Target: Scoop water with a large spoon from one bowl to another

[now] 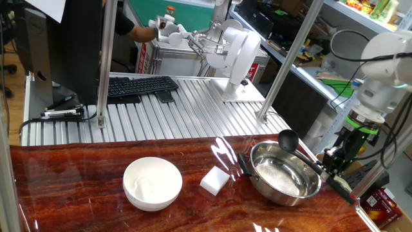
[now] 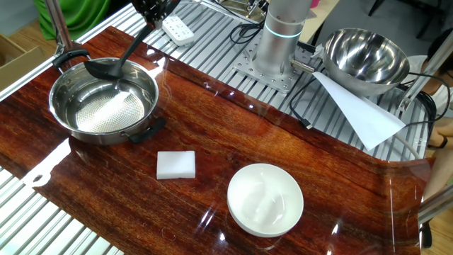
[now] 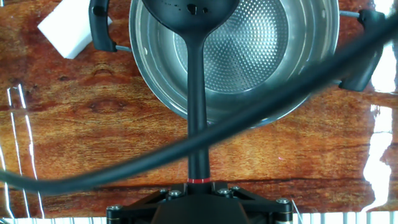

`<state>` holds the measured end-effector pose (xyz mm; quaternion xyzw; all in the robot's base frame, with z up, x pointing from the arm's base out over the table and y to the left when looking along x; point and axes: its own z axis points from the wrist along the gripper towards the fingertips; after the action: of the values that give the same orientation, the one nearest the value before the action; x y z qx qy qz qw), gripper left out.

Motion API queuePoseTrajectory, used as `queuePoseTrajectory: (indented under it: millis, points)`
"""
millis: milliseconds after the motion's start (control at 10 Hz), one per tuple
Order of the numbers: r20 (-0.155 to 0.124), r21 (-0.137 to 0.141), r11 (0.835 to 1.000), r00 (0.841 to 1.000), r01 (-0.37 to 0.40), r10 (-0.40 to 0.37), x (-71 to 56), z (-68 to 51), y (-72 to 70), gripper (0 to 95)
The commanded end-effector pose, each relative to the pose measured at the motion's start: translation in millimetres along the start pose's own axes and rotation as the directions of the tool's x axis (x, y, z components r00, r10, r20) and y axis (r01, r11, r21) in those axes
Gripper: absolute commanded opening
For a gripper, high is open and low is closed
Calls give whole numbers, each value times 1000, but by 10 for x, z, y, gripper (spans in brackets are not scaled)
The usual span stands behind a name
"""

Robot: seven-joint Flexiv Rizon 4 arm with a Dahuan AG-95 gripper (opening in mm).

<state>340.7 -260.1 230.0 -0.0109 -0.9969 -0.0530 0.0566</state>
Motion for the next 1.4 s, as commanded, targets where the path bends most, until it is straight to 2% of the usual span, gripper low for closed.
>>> queuePoseTrajectory:
  millis: [100, 400, 600, 800, 900, 1100, 1300, 1400]
  points:
    - [14, -16, 1000, 1000, 17, -17, 87, 128, -137, 0]
    - [17, -29, 999, 1000, 24, -24, 217, 200, -241, 0]
    - [1, -25, 999, 1000, 21, -21, 240, 243, -264, 0]
    - [-2, -26, 1000, 1000, 15, -15, 250, 349, -272, 0]
    - [-13, -24, 1000, 1000, 13, -14, 260, 386, -274, 0]
    - [-42, -13, 1000, 999, 10, -11, 257, 382, -264, 0]
    - [-58, -15, 1000, 998, 1, -2, 250, 372, -228, 0]
    - [-75, -14, 1000, 997, -4, 3, 244, 364, -198, 0]
